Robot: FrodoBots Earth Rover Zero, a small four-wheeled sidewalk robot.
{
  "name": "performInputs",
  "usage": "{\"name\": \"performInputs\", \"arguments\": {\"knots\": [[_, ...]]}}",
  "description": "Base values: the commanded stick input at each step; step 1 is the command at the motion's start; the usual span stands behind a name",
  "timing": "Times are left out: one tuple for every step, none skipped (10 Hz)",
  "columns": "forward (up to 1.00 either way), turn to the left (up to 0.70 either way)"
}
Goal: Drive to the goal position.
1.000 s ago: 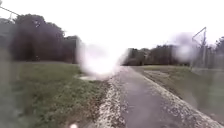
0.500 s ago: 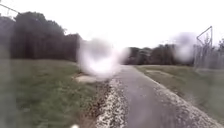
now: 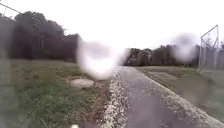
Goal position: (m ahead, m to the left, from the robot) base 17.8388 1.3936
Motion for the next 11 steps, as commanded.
{"name": "performInputs", "arguments": {"knots": [[0.7,-0.35],[0.7,-0.35],[0.7,-0.35],[0.7,-0.35],[0.7,-0.35],[0.7,-0.35],[0.7,-0.35],[0.7,-0.35],[0.7,-0.35],[0.7,-0.35],[0.7,-0.35]]}}
